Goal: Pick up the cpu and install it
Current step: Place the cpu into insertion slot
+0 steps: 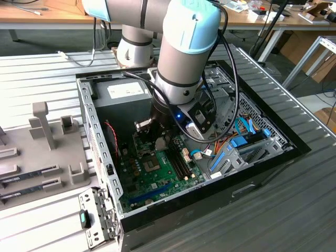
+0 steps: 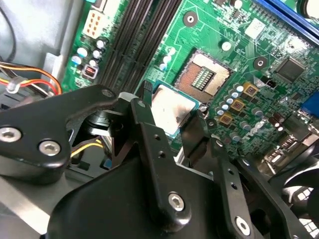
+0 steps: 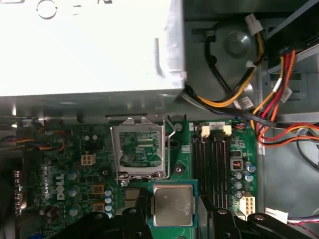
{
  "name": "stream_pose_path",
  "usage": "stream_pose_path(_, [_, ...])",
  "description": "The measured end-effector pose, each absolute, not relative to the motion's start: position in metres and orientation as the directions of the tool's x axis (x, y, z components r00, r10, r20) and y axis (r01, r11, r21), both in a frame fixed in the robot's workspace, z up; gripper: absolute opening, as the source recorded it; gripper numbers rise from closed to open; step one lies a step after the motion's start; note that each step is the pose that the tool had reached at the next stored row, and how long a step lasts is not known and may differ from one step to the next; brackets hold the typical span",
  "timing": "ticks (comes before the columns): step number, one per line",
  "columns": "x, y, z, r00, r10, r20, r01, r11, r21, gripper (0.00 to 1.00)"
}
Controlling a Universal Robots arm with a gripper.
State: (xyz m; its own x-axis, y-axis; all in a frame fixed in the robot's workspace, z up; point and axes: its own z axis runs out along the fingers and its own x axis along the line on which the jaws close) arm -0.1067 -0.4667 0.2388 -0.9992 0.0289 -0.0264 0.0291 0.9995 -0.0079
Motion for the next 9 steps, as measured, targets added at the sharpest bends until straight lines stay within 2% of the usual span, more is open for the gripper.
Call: stream_pose_path(9, [-0.127, -0.473, 0.23, -1.0, -0.009, -0.026, -0.009, 1.0, -0.008, 0.47])
